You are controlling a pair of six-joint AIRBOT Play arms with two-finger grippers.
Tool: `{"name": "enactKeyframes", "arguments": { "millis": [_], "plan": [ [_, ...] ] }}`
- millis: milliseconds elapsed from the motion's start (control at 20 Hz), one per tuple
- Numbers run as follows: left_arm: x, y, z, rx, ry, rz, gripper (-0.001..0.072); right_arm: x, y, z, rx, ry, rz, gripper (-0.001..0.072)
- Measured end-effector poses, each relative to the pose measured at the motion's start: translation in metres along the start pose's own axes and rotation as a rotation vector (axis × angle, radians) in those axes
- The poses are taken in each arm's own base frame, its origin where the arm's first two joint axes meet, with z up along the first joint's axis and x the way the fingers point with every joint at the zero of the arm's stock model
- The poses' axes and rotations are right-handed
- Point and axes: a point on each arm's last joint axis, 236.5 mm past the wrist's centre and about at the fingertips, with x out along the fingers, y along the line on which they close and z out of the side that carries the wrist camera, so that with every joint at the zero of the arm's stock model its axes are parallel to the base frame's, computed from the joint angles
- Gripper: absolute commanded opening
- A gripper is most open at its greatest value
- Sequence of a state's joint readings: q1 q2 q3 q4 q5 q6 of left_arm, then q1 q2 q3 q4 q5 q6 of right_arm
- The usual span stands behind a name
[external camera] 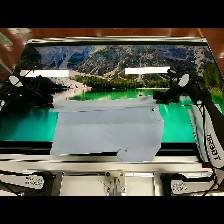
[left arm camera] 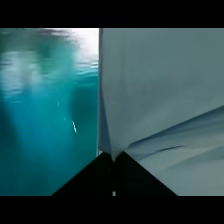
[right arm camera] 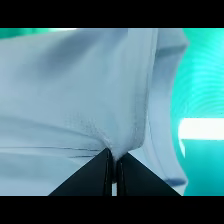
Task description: Fold the shirts.
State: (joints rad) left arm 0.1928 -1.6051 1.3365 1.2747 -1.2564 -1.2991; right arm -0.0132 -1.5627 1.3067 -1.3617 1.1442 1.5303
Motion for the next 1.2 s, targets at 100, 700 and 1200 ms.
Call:
{"name": "enactKeyframes", "arguments": {
  "millis": [100, 700, 1200],
  "plan": [
    [0.001, -0.003, -0.007, -0.016, 0.031, -0.003, 0.0117, 0.008, -0.002, -0.021, 0.038, 0.078, -0.003, 0.0143],
    [-0.056, 0.035, -0.087, -0.215, 0.171, -0.053, 0.0672, -0.060, -0.054, -0.085, 0.046, 0.197, -0.052, 0.0673],
    [0.012, 0.016, -0.230, -0.453, 0.287, -0.308, 0.0670, -0.042, -0.049, -0.164, 0.304, 0.163, 0.237, 0.0673]
  ]
}}
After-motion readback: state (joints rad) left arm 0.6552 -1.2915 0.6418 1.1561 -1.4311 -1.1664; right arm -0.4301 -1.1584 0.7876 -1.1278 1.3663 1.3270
